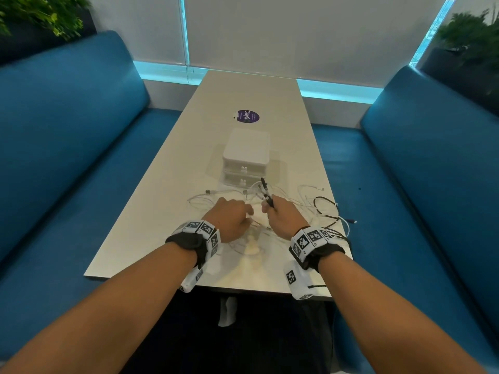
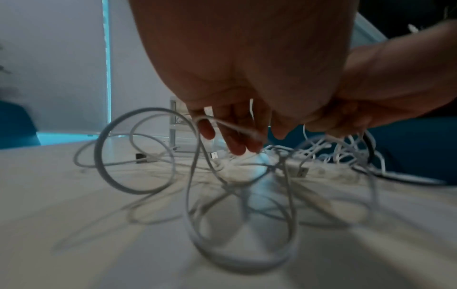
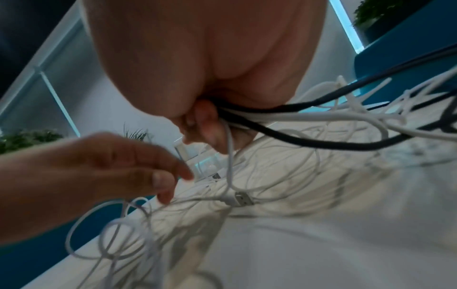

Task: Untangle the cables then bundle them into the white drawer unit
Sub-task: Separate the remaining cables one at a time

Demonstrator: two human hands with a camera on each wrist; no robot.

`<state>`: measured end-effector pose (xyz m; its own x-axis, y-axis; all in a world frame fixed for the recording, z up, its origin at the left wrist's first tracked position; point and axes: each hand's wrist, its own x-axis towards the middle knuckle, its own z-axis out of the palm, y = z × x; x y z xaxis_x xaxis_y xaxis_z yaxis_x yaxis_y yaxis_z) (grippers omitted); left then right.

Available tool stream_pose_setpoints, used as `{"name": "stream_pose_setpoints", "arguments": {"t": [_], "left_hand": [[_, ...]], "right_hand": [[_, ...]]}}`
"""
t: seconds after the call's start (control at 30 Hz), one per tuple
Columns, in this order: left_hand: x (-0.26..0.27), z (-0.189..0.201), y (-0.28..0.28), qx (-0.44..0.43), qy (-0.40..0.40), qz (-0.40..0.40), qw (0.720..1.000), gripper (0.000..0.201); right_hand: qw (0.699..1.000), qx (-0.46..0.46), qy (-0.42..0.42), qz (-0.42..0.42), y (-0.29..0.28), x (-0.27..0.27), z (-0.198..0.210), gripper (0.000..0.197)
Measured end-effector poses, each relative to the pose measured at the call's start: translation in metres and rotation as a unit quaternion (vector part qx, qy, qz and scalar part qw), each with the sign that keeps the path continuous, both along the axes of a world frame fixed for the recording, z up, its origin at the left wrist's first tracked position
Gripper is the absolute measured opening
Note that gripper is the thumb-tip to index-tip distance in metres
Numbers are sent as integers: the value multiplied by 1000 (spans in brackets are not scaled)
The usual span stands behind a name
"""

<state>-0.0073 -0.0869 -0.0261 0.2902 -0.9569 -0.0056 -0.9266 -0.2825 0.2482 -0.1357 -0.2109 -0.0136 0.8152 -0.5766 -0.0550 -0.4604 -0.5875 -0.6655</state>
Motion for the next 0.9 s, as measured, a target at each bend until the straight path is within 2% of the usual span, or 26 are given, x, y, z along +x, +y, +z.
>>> {"name": "stream_pose_setpoints", "arguments": {"t": [0.07, 0.13, 0.2, 0.3, 0.43, 0.6, 0.8, 0.83, 0.9], "left_hand": [[-5, 1, -3, -86, 100, 30, 991, 21], [-11, 3, -5, -159, 176, 56, 970, 12], [-16, 8, -10, -160, 217, 64, 961, 21], [-21, 15, -17, -153, 214, 74, 962, 34], [-17, 12, -24, -177, 186, 91, 962, 33], [-2, 9, -23, -198, 196, 145, 949, 36], [-7, 4, -15, -136, 285, 128, 940, 23], [-9, 2, -14, -118, 286, 122, 943, 21], [-11, -4, -12, -52, 248, 101, 962, 33]], "right_hand": [[998, -47, 30, 7, -2, 0, -5, 16], [995, -75, 64, 8, -3, 1, -9, 13], [992, -86, 92, 12, -1, 3, -11, 10], [991, -87, 102, 10, 2, 6, -12, 19], [990, -92, 109, 8, 2, 8, -13, 28], [990, -69, 120, 1, -3, 3, -12, 30], [997, -7, 81, -3, -5, 1, -10, 25], [998, 23, 62, -13, -6, 1, -10, 24], [996, 82, 28, -34, -10, 2, -11, 23]]}}
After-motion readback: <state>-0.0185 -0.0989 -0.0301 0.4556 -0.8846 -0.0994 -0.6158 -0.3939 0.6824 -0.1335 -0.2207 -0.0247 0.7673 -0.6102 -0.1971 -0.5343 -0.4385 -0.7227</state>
